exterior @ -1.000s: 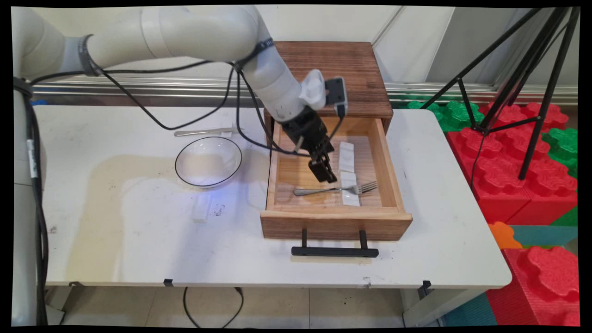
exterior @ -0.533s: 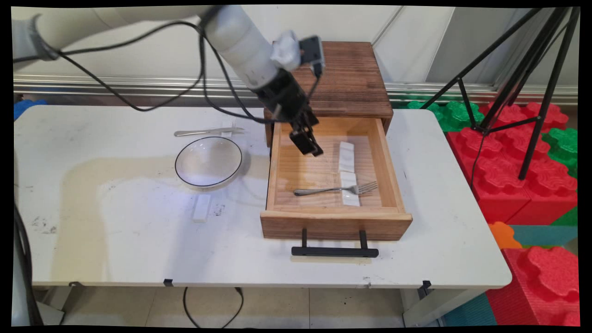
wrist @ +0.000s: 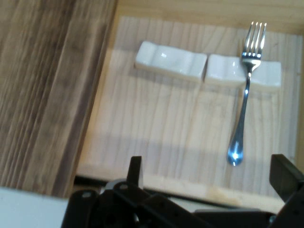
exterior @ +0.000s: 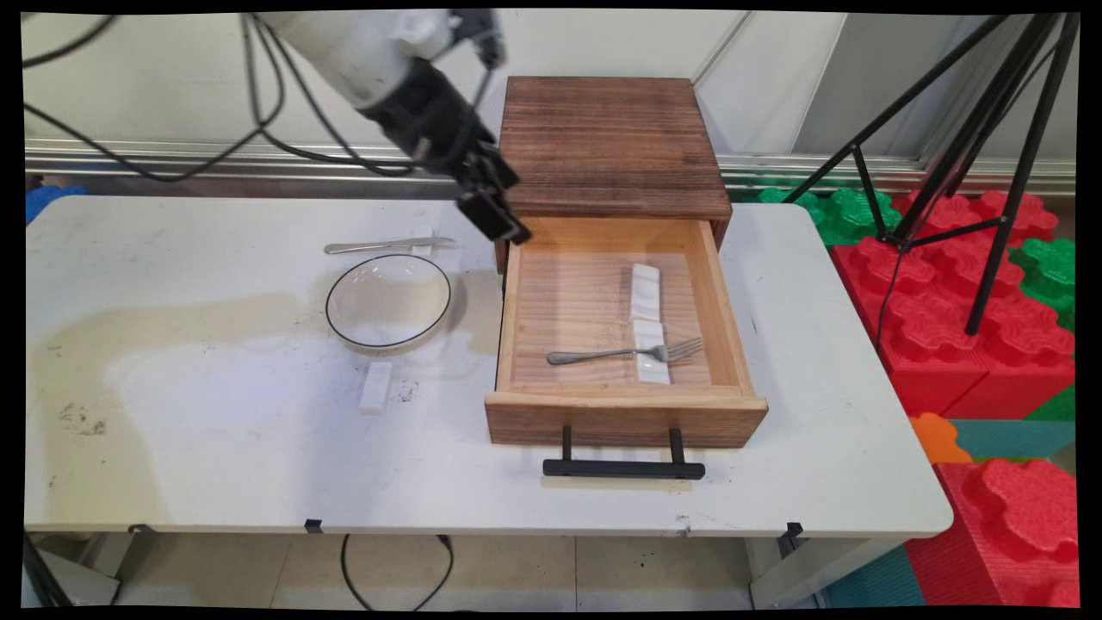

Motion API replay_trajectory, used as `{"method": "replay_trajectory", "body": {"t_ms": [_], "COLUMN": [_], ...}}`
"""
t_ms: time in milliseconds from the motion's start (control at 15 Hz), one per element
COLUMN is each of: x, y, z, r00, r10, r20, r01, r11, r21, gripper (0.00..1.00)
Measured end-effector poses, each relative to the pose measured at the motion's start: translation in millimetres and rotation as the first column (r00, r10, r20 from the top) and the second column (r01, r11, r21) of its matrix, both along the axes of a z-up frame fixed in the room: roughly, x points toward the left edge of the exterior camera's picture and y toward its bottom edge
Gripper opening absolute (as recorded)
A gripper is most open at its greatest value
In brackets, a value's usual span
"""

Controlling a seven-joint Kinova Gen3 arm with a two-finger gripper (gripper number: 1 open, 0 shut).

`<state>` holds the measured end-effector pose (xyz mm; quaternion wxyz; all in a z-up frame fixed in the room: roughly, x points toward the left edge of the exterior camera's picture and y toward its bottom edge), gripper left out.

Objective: Pick up the knife from the left of the white plate

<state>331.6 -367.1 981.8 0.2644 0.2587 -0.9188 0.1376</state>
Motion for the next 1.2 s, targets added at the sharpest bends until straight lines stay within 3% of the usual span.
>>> {"method": "replay_trajectory", "body": {"t_ms": [733,1200], "x": [93.5,129.2], "y": [82.7,111.1], "z": [21.4,20.5], "r00": [0.986,0.972], "r10": [0.159,0.219], "r20": [0.041,0.083], "r01": [-0.161,-0.223], "r11": [0.987,0.973], "r21": [0.032,0.051], "gripper": [1.0,1.0]}}
